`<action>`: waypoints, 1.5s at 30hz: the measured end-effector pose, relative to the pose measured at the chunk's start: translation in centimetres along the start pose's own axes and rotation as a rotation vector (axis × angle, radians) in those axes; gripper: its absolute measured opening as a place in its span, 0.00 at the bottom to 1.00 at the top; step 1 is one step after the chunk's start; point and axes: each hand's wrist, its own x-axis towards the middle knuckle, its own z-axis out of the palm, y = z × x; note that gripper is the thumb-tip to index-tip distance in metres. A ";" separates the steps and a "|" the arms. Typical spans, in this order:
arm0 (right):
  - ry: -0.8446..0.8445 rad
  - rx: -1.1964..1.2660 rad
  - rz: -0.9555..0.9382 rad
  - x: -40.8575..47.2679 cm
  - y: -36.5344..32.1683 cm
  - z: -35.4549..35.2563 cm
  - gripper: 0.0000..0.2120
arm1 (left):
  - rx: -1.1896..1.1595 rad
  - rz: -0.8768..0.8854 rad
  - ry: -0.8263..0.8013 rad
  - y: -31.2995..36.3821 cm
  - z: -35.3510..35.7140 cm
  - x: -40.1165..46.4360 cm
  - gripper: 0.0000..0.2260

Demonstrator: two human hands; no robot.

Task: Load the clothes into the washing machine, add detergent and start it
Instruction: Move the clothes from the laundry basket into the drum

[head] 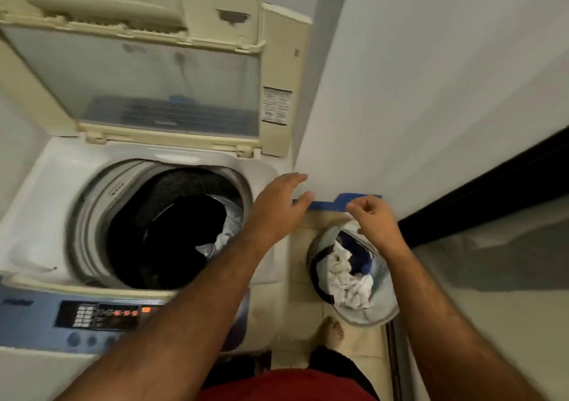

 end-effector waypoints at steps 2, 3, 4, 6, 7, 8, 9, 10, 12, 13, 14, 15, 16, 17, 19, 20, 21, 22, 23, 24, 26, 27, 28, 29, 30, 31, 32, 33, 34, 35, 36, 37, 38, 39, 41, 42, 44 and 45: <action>0.013 -0.058 0.067 0.5 3.8 -2.9 0.09 | 0.009 0.040 -0.087 2.6 3.6 0.9 0.20; 0.023 -0.070 0.095 0.7 5.7 -4.1 0.11 | 0.015 0.039 -0.125 3.5 5.6 1.3 0.21; 0.032 -0.078 0.125 1.0 7.7 -5.2 0.11 | 0.025 0.023 -0.165 4.2 7.6 1.8 0.21; 0.015 -0.100 0.193 1.9 11.3 -6.9 0.09 | 0.061 -0.015 -0.232 4.9 11.5 2.5 0.21; -0.016 -0.120 0.218 2.5 13.3 -7.9 0.07 | 0.085 -0.038 -0.265 5.2 13.7 2.8 0.21; -0.050 -0.131 0.237 3.1 15.3 -8.7 0.06 | 0.113 -0.069 -0.305 5.5 15.7 3.0 0.22; -0.081 -0.139 0.258 3.7 17.3 -9.4 0.07 | 0.140 -0.105 -0.348 5.6 17.7 3.0 0.22; -0.110 -0.142 0.279 4.2 18.9 -10.0 0.10 | 0.163 -0.142 -0.381 5.4 19.3 2.9 0.22; -0.157 -0.150 0.333 5.2 22.4 -11.4 0.15 | 0.187 -0.225 -0.432 4.8 22.8 3.1 0.21; -0.174 -0.145 0.364 5.6 23.9 -12.1 0.16 | 0.187 -0.269 -0.450 4.5 24.4 3.2 0.22; -0.184 -0.135 0.393 5.9 25.6 -12.6 0.15 | 0.185 -0.306 -0.467 4.1 25.9 3.3 0.22; -0.186 -0.123 0.410 6.2 26.9 -12.9 0.13 | 0.185 -0.330 -0.478 3.8 27.1 3.3 0.23; -0.190 -0.116 0.427 6.5 28.1 -13.1 0.10 | 0.183 -0.348 -0.489 3.3 28.4 3.5 0.23; -0.195 -0.109 0.439 7.0 29.3 -13.4 0.09 | 0.180 -0.358 -0.497 2.9 29.7 3.8 0.22; -0.206 -0.070 0.489 8.1 31.4 -13.1 0.08 | 0.174 -0.387 -0.504 2.0 31.8 4.6 0.21; -0.212 -0.047 0.520 8.6 32.0 -12.8 0.08 | 0.170 -0.403 -0.505 1.4 32.6 5.0 0.20; -0.219 -0.023 0.551 9.3 33.0 -12.2 0.08 | 0.183 -0.414 -0.521 0.4 33.9 5.5 0.20; -0.225 -0.015 0.563 10.2 34.0 -11.5 0.08 | 0.202 -0.413 -0.545 -0.7 35.4 6.1 0.21; -0.236 -0.029 0.556 11.3 35.1 -10.6 0.08 | 0.214 -0.413 -0.570 -1.9 37.0 6.7 0.21; -0.251 -0.044 0.542 12.3 36.2 -9.5 0.08 | 0.214 -0.421 -0.589 -3.2 38.7 7.3 0.22; -0.264 -0.047 0.540 14.0 38.3 -7.1 0.11 | 0.184 -0.449 -0.606 -5.5 41.7 8.4 0.21; -0.266 -0.040 0.539 15.0 39.6 -5.7 0.11 | 0.170 -0.470 -0.613 -6.9 43.3 9.0 0.20; -0.272 -0.041 0.537 16.2 41.0 -4.3 0.11 | 0.157 -0.494 -0.613 -8.6 45.0 9.6 0.20; -0.282 -0.037 0.532 17.4 42.3 -2.9 0.10 | 0.150 -0.529 -0.617 -10.4 46.6 10.0 0.21; -0.294 -0.036 0.537 18.4 43.2 -1.7 0.06 | 0.142 -0.563 -0.619 -12.0 47.9 10.2 0.21; -0.298 -0.030 0.537 19.6 44.4 -0.2 0.03 | 0.131 -0.591 -0.620 -13.8 49.3 10.2 0.21; -0.291 -0.017 0.541 21.0 45.4 1.3 0.03 | 0.112 -0.618 -0.615 -15.6 50.7 10.3 0.20; -0.290 -0.003 0.548 22.2 46.8 3.0 0.03 | 0.083 -0.649 -0.593 -17.4 52.0 10.2 0.19; -0.282 0.009 0.561 23.4 48.0 4.5 0.01 | 0.049 -0.675 -0.550 -19.1 53.1 10.1 0.17; -0.276 0.028 0.579 24.6 48.8 5.8 0.06 | 0.009 -0.713 -0.502 -20.4 53.7 10.1 0.17; -0.293 0.060 0.597 25.8 49.7 7.3 0.11 | -0.044 -0.772 -0.451 -21.9 54.4 10.2 0.17; -0.328 0.118 0.616 27.0 50.3 8.7 0.15 | -0.102 -0.829 -0.401 -23.4 55.1 10.5 0.18; -0.375 0.152 0.631 28.0 50.6 10.0 0.20 | -0.157 -0.882 -0.361 -24.9 55.9 10.7 0.18; -0.407 0.143 0.623 28.9 51.0 11.3 0.25 | -0.198 -0.919 -0.346 -25.9 56.4 10.8 0.19; -0.439 -0.106 0.484 29.6 51.6 13.6 0.34 | -0.264 -0.943 -0.312 -26.8 57.2 11.1 0.21; -0.418 -0.252 0.406 29.6 51.9 14.5 0.33 | -0.322 -0.969 -0.273 -26.8 57.4 11.2 0.22; -0.321 -0.377 0.320 28.8 52.5 15.4 0.24 | -0.433 -1.025 -0.199 -26.5 57.5 11.1 0.25; -0.277 -0.346 0.316 28.3 52.5 15.2 0.19 | -0.453 -1.023 -0.194 -26.1 57.2 10.9 0.25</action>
